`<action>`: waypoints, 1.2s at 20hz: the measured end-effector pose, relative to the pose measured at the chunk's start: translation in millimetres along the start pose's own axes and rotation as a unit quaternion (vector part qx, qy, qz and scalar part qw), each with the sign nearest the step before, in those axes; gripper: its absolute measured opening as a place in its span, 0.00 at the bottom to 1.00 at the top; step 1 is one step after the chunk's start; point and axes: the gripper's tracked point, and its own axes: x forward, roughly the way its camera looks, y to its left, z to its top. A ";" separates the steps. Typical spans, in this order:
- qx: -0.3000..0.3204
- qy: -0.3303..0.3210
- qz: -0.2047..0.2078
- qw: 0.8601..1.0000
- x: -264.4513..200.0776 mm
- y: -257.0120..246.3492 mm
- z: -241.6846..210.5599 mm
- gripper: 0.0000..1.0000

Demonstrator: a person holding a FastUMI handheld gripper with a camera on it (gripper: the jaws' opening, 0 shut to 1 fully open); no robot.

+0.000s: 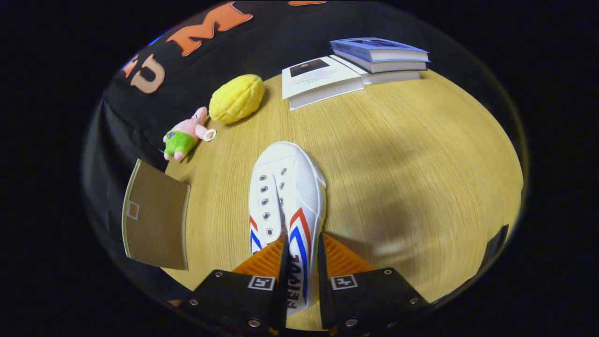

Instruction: Open the storage box then place both shoes into the box .Put the left shoe in first, then the right shoe, with the right side of both shoes facing outward in a uniform manner.

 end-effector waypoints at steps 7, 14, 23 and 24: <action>0.026 -0.029 0.021 0.999 -25.7 44.0 19.2 0.08; -0.025 -0.067 0.067 0.995 -65.9 146.0 62.5 0.08; -0.075 -0.047 0.131 0.987 -85.1 290.8 45.5 0.08; -0.082 -0.042 0.140 0.986 -84.5 307.5 40.2 0.08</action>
